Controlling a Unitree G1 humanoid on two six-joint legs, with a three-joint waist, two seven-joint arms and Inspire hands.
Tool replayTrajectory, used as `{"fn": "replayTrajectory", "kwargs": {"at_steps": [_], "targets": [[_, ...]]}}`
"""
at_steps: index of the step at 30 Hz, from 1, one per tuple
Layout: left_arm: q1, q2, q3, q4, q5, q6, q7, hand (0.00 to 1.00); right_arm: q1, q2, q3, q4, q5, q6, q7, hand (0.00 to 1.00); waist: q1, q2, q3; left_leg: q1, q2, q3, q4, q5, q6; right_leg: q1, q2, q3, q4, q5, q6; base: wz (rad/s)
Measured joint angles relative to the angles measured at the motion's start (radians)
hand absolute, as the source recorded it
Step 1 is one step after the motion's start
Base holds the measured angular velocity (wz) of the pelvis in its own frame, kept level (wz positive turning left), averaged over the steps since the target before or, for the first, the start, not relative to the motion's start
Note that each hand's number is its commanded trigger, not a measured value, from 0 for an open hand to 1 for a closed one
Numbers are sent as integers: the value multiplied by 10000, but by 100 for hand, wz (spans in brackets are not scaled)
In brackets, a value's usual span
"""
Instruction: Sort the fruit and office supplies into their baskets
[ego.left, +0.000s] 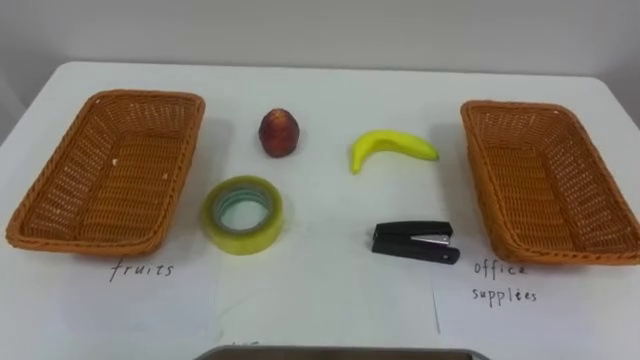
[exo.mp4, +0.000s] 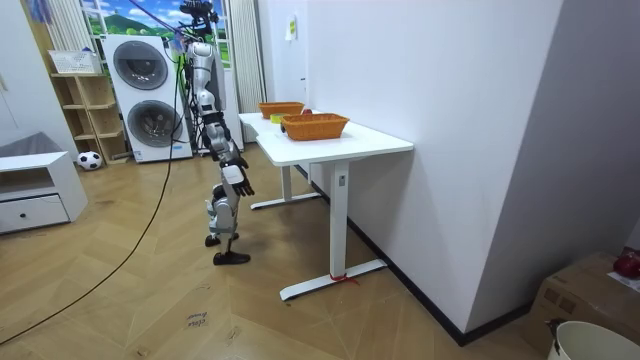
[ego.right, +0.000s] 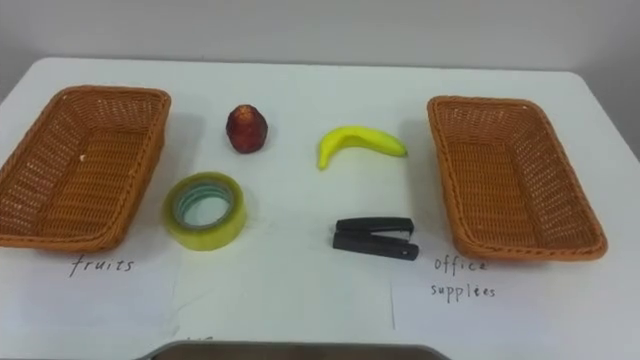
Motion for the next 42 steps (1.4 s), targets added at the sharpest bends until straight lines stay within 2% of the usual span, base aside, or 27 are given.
{"fn": "replayTrajectory", "kwargs": {"at_steps": [2, 9, 12, 13, 16, 19, 23, 27, 34, 38, 42], "targets": [[3, -3, -2, 5, -189, -23, -17, 0, 25, 12, -91, -29, 51, 0, -4, 0, -145, 0, -1, 27, -7, -59, -44, -1, 0, 17, 47, -4, -66, -7, 12, 7], [34, 25, -11, 78, -365, -25, -63, 0, 183, 31, -123, -36, 253, -17, -297, 0, -173, -56, -41, 30, -5, -63, -78, 1, 0, 54, 54, 2, -54, -4, 7, 0], [53, 28, 46, 89, -354, -31, -64, 0, 248, 34, -414, -34, 463, -9, -542, 0, -179, -138, -73, 37, -27, -63, -79, 1, 0, 49, 43, 65, -55, -9, 16, 0], [67, 27, 142, 90, -348, -31, -67, 0, 308, 31, -676, -40, 492, -9, -640, 0, -205, -174, -88, 41, -36, -63, -78, 1, 0, 63, 33, 65, -55, -15, 25, 0], [132, 45, 384, 94, -336, -30, -76, 0, 399, 25, -1316, -13, 521, 14, -953, 0, -370, -218, -58, 113, -59, -43, -83, 1, 0, 129, 18, 112, -62, -28, 47, 0], [228, 126, 476, 114, -352, 40, -96, 0, 510, 5, -2067, -55, 1166, 34, -1201, 0, -519, -250, -42, 242, -77, -35, -136, -11, 18, 155, 22, 292, -72, -63, 77, -3], [271, 272, 1258, 103, -337, 64, -87, 0, 552, -19, -3406, -342, 1399, 50, -1693, 0, -760, -260, -49, 240, -100, -50, -210, -18, 34, 149, 22, 357, 3, -76, 90, 0], [350, 399, 1526, 177, -230, 61, -87, 0, 533, -88, -4031, -471, 1544, 2, -2264, 0, -968, -293, -45, 284, -109, -31, -199, -17, 36, 137, 1, 356, 83, -80, 91, -2], [393, 482, 1554, 125, -155, 61, -103, 0, 721, -104, -4855, -2256, 1608, -19, -3542, 0, -1260, -420, -45, 413, -133, 9, -230, -30, 56, 178, -10, 410, 113, -147, 118, 0], [577, 493, 1580, -214, -153, 78, -114, 0, 719, -126, -5606, -3701, 1944, -173, -4918, 0, -1344, -395, -54, 316, -129, 80, -289, -30, 57, -14, 9, 519, 161, -146, 117, -6], [607, 498, 1768, -330, 57, 88, -156, 0, 833, -155, -5925, -5256, 1918, -323, -6137, 0, -1437, -395, -83, 164, -134, 98, -291, -25, 63, -180, -7, 484, 290, -159, 114, -2]]}}
